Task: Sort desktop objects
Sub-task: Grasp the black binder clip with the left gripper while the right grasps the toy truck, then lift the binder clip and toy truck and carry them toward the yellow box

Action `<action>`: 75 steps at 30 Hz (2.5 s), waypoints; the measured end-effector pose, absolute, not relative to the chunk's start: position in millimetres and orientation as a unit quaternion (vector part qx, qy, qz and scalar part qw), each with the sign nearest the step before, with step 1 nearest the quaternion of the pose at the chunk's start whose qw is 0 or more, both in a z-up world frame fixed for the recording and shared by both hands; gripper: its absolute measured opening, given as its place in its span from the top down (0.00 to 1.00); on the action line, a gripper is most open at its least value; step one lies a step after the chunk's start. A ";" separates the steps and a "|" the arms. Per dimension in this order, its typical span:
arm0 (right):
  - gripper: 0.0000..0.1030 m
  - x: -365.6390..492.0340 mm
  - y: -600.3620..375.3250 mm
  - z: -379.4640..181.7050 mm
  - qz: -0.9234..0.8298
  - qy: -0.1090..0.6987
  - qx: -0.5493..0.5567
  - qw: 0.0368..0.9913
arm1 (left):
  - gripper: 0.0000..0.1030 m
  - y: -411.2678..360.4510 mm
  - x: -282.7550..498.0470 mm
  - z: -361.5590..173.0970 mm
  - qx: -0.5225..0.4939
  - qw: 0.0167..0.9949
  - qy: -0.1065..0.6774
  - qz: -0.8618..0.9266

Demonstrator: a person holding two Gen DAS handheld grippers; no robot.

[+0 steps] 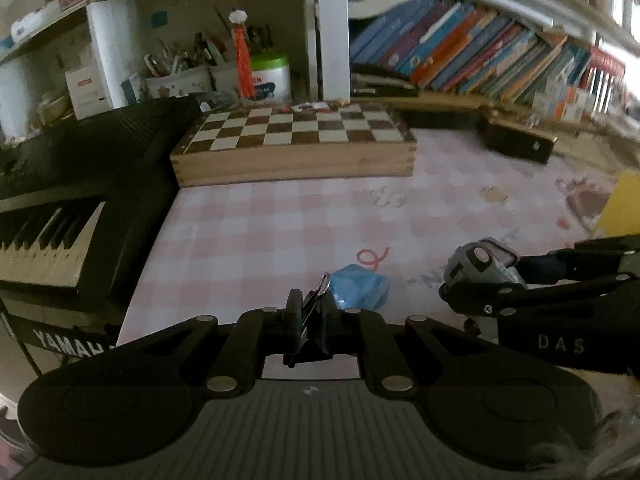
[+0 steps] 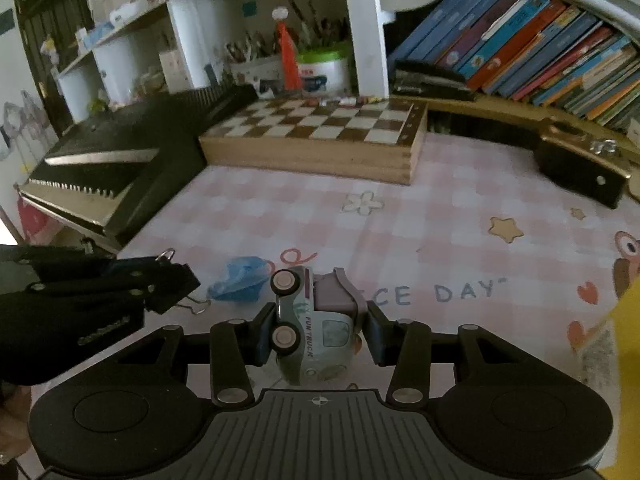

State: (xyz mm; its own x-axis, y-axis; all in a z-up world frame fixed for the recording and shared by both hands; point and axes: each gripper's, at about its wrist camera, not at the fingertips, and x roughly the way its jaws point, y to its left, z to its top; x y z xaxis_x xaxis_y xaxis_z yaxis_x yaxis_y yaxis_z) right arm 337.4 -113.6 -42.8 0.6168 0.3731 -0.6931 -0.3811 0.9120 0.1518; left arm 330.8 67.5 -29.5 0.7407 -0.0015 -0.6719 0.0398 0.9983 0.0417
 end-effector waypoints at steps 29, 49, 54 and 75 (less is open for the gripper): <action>0.57 187.7 -143.3 10.1 0.153 0.361 0.034 0.919 | 0.92 95.0 186.7 43.2 -0.081 0.939 0.307 -0.130; 0.57 65.9 -150.6 13.2 0.048 0.362 0.076 0.928 | 0.92 89.3 100.2 45.9 -0.063 0.916 0.315 -0.241; 0.57 45.3 -155.2 13.4 0.026 0.360 0.082 0.929 | 0.92 82.3 86.9 43.8 -0.060 0.909 0.318 -0.263; 0.57 -16.6 -213.9 7.1 -0.083 0.359 0.120 0.922 | 0.92 2.2 72.5 36.8 -0.021 0.864 0.331 -0.379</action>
State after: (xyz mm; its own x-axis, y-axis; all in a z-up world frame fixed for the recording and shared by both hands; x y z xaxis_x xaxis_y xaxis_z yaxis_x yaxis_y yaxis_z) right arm -16.6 -213.9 7.1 0.7280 -0.0660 -0.6824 0.2385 0.9576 0.1619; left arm 72.5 2.2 36.8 0.4943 -0.6681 -0.5561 0.6406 0.7124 -0.2865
